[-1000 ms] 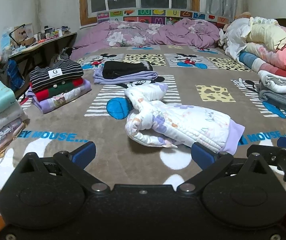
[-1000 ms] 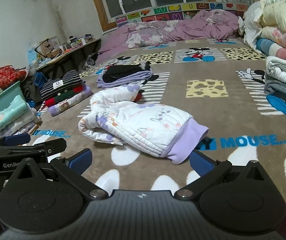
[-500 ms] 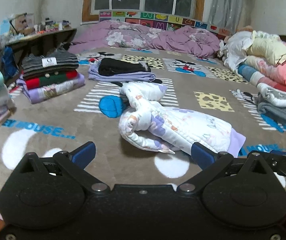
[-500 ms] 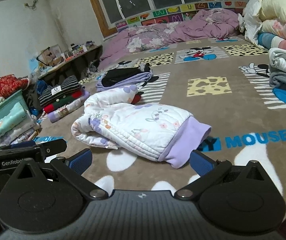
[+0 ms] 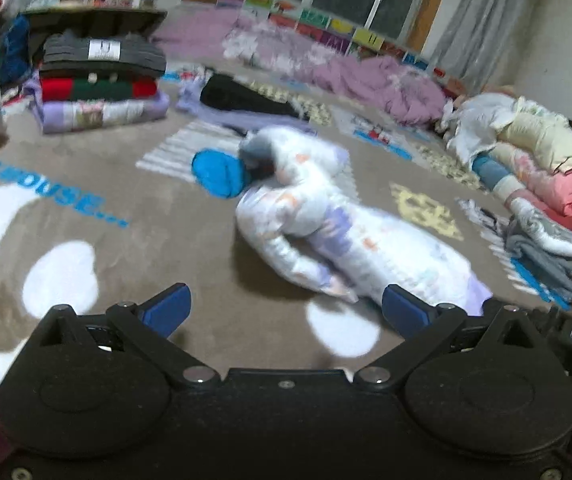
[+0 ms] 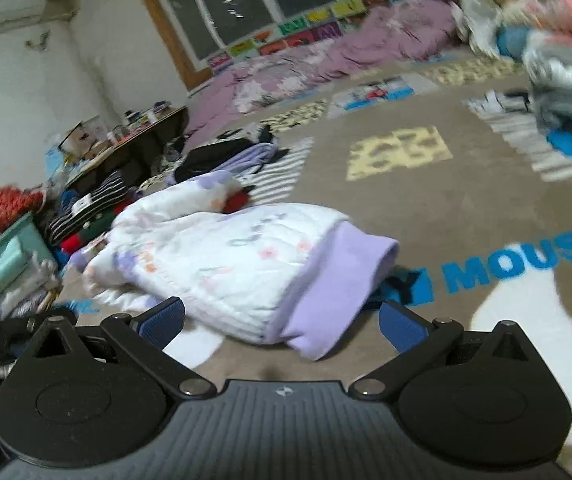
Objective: Fold clothes
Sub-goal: 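Grasp the lavender cuff with the right tool while the left tool grasps the white end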
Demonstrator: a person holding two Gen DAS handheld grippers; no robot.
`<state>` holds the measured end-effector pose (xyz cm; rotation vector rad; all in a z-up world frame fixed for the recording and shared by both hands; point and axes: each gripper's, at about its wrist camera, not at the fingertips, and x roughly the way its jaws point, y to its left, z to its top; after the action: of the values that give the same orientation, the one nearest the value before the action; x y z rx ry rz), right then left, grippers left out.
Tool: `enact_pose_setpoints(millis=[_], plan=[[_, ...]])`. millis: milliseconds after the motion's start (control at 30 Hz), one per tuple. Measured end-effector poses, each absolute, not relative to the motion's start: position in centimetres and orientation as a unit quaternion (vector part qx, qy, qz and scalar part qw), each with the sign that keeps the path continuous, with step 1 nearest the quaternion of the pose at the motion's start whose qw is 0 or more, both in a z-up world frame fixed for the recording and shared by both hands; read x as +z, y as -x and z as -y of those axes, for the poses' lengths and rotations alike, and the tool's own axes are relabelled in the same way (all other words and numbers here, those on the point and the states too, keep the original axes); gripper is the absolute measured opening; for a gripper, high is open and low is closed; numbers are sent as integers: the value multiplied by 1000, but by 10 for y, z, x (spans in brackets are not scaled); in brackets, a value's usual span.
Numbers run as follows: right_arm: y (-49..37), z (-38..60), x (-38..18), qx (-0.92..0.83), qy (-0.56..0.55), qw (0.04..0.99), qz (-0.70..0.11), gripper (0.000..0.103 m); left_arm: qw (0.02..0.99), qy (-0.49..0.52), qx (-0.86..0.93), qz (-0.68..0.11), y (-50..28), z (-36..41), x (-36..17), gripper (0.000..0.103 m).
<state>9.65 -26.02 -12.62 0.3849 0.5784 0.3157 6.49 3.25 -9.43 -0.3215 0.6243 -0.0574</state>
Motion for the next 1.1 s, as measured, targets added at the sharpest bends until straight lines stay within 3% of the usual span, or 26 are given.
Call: enact_pose_setpoints(millis=[233, 433, 700, 867, 1033, 1100], plan=[[-127, 284, -142, 152, -214, 929, -261, 95, 934, 176, -33, -309, -73, -43, -101, 103], [-147, 299, -158, 168, -259, 915, -261, 76, 938, 172, -36, -300, -97, -56, -86, 103], [-154, 300, -173, 168, -275, 904, -281, 76, 939, 175, -69, -288, -171, -84, -53, 103], [-156, 301, -176, 174, -283, 900, -282, 75, 918, 215, -98, -320, -234, -101, -63, 102], [-157, 300, -180, 187, -289, 896, -281, 57, 889, 260, -103, -361, -289, -115, -91, 102], [-157, 299, -180, 190, -286, 897, -279, 54, 881, 274, -97, -374, -304, -121, -102, 102]])
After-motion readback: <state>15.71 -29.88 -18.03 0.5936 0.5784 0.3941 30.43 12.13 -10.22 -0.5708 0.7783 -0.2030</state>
